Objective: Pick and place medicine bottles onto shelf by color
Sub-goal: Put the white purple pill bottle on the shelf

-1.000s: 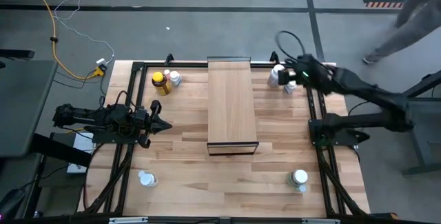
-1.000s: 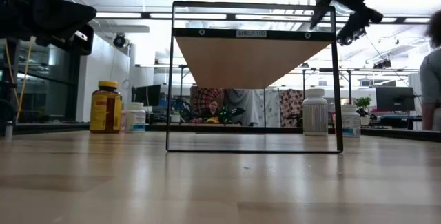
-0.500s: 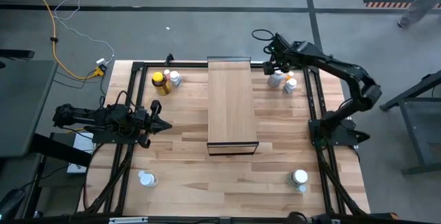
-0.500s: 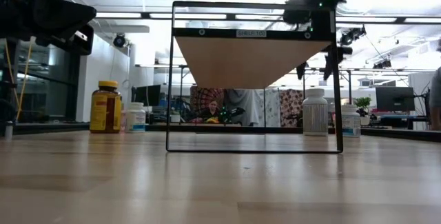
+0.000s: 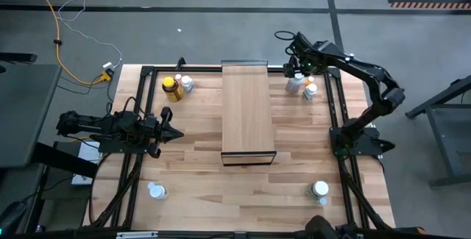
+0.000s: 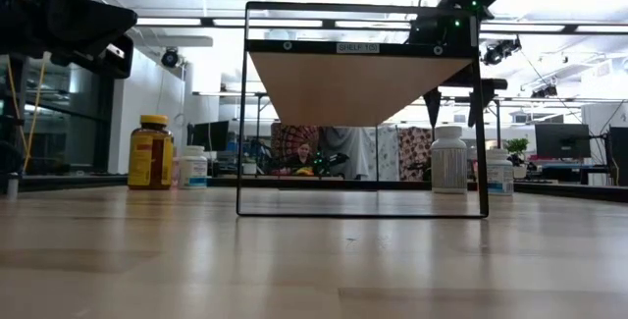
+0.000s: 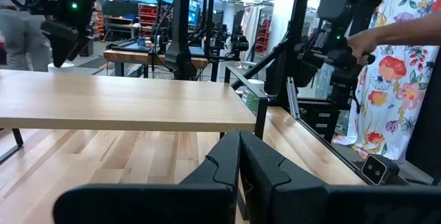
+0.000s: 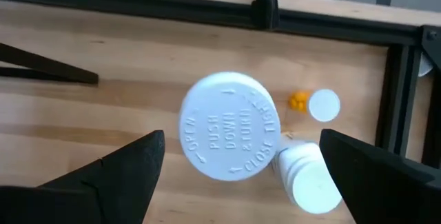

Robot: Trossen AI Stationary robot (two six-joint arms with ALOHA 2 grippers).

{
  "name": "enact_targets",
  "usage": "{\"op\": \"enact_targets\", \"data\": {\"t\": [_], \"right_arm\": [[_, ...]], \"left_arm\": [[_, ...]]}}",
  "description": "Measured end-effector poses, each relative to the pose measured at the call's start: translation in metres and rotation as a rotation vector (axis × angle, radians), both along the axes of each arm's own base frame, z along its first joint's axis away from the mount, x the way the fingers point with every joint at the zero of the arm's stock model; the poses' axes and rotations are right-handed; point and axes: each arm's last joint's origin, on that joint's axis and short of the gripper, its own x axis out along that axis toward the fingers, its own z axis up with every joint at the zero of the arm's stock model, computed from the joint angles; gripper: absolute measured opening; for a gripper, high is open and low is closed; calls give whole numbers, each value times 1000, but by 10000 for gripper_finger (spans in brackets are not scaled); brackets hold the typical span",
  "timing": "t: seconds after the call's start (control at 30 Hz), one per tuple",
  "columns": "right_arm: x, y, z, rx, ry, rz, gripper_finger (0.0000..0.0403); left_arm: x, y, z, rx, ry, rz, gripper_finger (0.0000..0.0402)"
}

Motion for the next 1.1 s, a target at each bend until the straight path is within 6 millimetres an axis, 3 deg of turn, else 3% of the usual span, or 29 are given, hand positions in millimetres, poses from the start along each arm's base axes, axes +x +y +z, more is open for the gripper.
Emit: {"op": "enact_targets", "data": {"t": [0.37,0.9,1.1], "right_arm": [[1,-14,-16,69,-38,-72,352],[2,-16,-19,71,-48,-89,220],[1,-13,-15,71,-53,-44,227]], "left_arm": [[0,0,0,0,0,0,1],[0,0,0,0,0,0,1],[0,0,0,0,0,0,1]]}}
